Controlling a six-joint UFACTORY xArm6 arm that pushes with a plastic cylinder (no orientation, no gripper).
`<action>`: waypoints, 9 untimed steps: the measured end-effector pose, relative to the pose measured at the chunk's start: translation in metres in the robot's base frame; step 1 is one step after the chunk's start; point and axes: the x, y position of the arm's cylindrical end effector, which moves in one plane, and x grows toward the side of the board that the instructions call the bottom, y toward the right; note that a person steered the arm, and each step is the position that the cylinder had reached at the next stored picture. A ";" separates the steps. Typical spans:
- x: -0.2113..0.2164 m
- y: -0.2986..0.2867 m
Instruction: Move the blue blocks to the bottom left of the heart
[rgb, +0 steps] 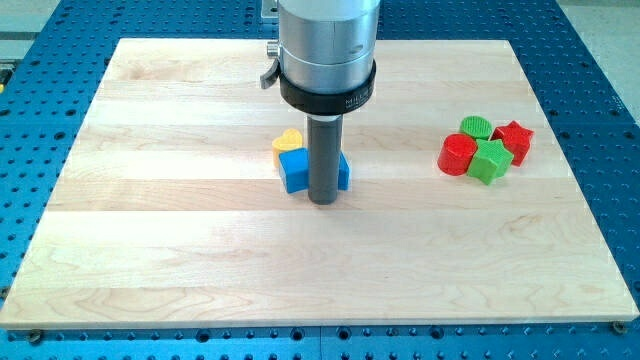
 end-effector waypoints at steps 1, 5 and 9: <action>0.016 0.017; -0.135 0.019; -0.071 0.051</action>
